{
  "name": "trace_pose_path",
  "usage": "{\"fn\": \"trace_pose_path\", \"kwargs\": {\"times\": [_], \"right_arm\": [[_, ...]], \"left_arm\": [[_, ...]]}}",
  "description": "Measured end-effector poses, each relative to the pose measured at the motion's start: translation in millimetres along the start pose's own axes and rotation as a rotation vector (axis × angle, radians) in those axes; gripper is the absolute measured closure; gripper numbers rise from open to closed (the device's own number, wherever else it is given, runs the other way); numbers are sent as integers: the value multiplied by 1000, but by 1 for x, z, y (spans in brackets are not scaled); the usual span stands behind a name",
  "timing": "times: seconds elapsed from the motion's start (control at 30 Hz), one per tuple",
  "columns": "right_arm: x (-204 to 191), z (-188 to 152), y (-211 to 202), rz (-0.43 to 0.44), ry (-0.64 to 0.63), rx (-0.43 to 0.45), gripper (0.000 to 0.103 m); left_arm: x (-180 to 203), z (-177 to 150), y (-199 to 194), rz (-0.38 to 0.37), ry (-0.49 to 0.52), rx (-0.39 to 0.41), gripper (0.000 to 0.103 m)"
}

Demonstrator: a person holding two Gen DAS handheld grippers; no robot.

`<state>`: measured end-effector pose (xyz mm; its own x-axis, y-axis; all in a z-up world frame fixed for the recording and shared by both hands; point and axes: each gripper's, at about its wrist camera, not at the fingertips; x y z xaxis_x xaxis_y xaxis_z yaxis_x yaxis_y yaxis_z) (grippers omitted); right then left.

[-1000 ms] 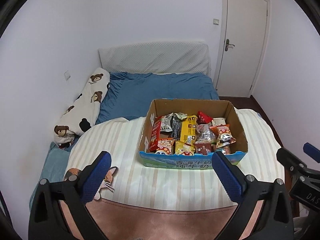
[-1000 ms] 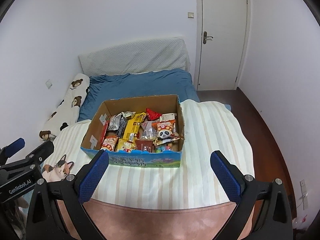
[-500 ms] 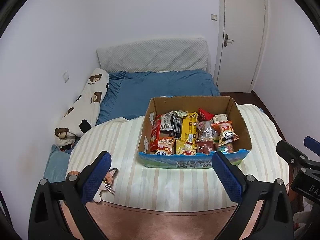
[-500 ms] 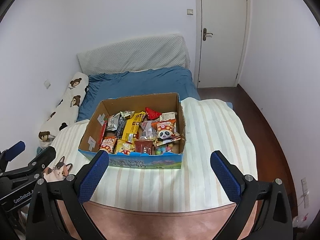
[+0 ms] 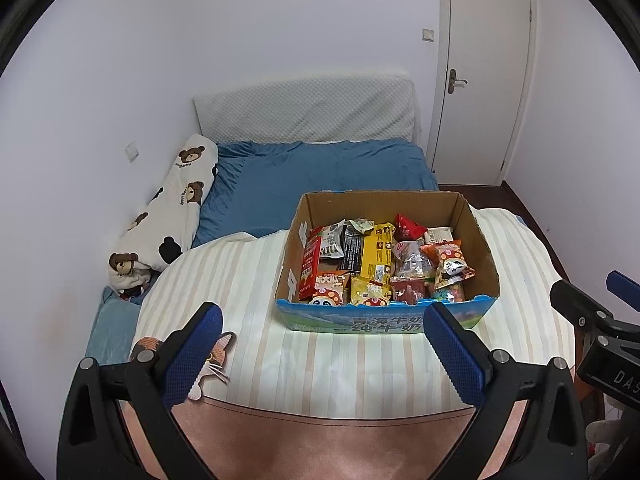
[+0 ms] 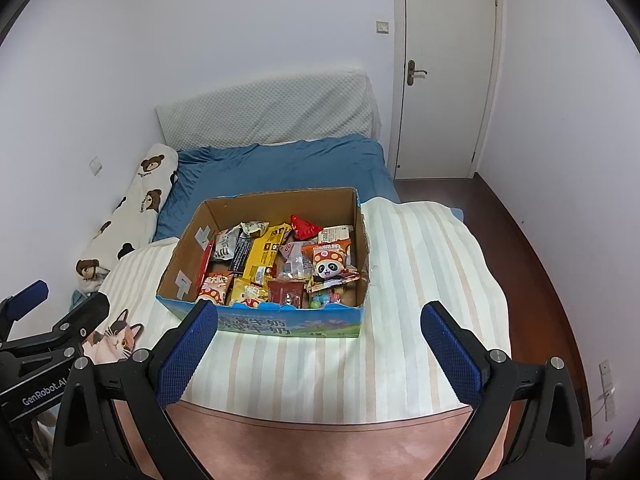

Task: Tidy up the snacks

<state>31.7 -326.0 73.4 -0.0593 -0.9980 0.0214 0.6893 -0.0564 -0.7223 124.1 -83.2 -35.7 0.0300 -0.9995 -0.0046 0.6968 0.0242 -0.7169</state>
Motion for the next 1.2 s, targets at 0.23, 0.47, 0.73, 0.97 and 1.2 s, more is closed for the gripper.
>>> {"fn": "trace_pose_path", "kwargs": {"times": [0.23, 0.47, 0.73, 0.97, 1.2], "right_arm": [[0, -1, -7, -13, -9, 17, 0], [0, 1, -12, -12, -8, 29, 0], [3, 3, -14, -6, 2, 29, 0], [5, 4, -14, -4, -3, 32, 0], [4, 4, -15, -5, -3, 36, 0]], "left_arm": [[1, 0, -3, -1, -3, 9, 0], [3, 2, -8, 0, -5, 19, 0], [2, 3, -11, 1, -7, 23, 0], [2, 4, -11, 3, -12, 20, 0], [0, 7, -13, 5, -15, 25, 0]]}}
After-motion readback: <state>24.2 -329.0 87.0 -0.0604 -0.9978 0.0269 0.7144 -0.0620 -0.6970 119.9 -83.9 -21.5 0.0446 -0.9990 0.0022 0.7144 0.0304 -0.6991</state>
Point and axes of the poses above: each gripper's, at about its wrist camera, not at the fingertips, and y roughly the way its jaws point, x to its right, z to its top, and after that the axes turned 2 degrees about -z, right-handed
